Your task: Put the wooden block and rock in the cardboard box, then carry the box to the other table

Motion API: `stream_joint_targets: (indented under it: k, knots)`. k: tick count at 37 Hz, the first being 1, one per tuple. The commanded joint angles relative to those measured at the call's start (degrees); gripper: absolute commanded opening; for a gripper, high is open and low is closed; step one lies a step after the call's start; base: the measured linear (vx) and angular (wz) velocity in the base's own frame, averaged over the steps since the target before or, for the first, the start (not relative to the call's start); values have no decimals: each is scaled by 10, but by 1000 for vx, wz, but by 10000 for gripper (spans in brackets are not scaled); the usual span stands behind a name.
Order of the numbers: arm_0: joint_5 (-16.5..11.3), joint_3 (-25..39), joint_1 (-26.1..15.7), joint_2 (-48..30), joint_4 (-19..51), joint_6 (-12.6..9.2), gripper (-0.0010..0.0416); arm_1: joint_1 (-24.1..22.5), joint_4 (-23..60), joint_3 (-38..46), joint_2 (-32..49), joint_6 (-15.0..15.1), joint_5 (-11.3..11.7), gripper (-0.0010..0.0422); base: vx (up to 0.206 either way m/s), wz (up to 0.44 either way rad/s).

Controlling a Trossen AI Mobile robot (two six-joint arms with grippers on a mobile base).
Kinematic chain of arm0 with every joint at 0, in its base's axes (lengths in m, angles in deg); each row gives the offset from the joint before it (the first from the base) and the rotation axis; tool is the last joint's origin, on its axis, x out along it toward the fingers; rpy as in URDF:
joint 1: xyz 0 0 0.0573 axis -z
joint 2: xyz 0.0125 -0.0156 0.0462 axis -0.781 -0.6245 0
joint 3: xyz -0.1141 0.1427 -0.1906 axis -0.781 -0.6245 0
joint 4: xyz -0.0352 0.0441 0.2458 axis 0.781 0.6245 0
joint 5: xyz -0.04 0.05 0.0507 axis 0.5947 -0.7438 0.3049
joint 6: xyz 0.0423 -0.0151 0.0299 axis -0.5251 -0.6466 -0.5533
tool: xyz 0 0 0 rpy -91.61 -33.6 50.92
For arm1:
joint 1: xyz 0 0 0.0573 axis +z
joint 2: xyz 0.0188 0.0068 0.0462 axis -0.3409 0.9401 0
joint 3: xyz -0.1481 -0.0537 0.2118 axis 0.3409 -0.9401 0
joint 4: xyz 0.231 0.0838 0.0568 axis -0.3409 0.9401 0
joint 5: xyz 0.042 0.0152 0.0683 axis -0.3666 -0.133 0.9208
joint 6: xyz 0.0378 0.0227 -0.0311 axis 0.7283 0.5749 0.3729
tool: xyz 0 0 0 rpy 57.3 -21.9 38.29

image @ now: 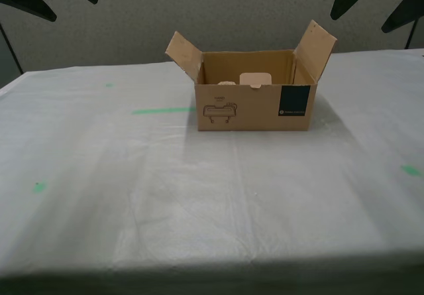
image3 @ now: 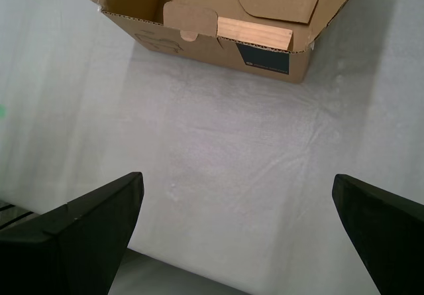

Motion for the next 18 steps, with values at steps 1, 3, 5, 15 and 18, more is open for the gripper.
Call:
stream_joint_targets:
  k: [1,3,5,15,18]
  knots:
    - [-2,0,0,0,-1,-1,399,0,0,0,0,0,-1,339,0,0]
    - [-2,0,0,0,-1,-1,399,0,0,0,0,0,-1,339,0,0]
    - [-2,0,0,0,-1,-1,399,0,0,0,0,0,-1,339,0,0]
    - [-2,0,0,0,-1,-1,398,0,0,0,0,0,-1,339,0,0]
    - [-2,0,0,0,-1,-1,398,0,0,0,0,0,-1,339,0,0]
